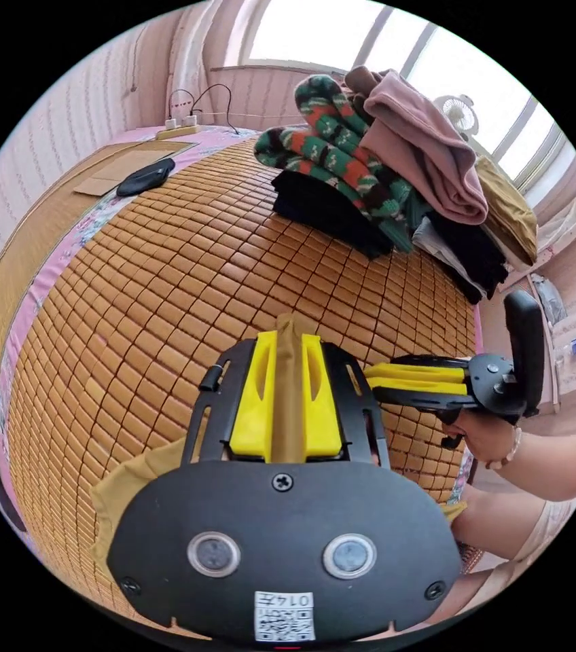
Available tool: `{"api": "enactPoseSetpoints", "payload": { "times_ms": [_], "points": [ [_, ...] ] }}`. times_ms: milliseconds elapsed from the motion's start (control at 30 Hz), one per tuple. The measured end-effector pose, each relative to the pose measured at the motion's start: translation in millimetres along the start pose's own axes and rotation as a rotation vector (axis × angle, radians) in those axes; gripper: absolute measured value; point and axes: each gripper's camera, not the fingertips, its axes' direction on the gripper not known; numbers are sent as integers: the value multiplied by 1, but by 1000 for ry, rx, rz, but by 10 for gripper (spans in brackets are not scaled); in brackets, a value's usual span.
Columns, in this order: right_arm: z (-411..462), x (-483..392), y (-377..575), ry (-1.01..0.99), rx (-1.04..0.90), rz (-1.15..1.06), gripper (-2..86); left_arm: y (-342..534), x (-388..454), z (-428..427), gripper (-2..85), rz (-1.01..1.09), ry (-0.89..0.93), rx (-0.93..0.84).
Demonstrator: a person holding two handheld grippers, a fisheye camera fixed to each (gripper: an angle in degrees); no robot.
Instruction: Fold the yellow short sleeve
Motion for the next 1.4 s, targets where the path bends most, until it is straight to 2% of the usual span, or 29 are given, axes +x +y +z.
{"api": "enactPoseSetpoints", "payload": {
  "times_ms": [133, 233, 333, 433, 533, 633, 867, 1100, 1267, 1400],
  "points": [
    [-7, 21, 6, -72, 5, 7, 3, -25, 11, 45, 56, 25, -68, -135],
    [-13, 27, 9, -101, 28, -10, -2, -22, 3, 40, 17, -2, -16, -73],
    [-26, 26, 8, -157, 68, -43, -2, -6, -5, 8, 2, -6, -19, 16],
    [-44, 6, 7, -263, 119, -177, 0, 30, -16, -46, -3, -35, -38, 123],
    [-52, -29, 13, -388, 73, -344, 2, 84, -28, -97, -5, -103, -50, 185],
    [-39, -66, 29, -427, -22, -473, 2, 141, -32, -123, -6, -163, -71, 167],
    [8, -105, 62, -395, -210, -544, 2, 237, -35, -109, -9, -261, -56, 77],
    [25, -129, 74, -323, -310, -621, 3, 284, -37, -96, -5, -322, -23, 66],
    [34, -144, 86, -268, -449, -723, -1, 320, -34, -98, 1, -327, -11, 34],
    [28, -156, 85, -233, -440, -760, 0, 342, -34, -108, 0, -349, -1, 10]
  ]
}}
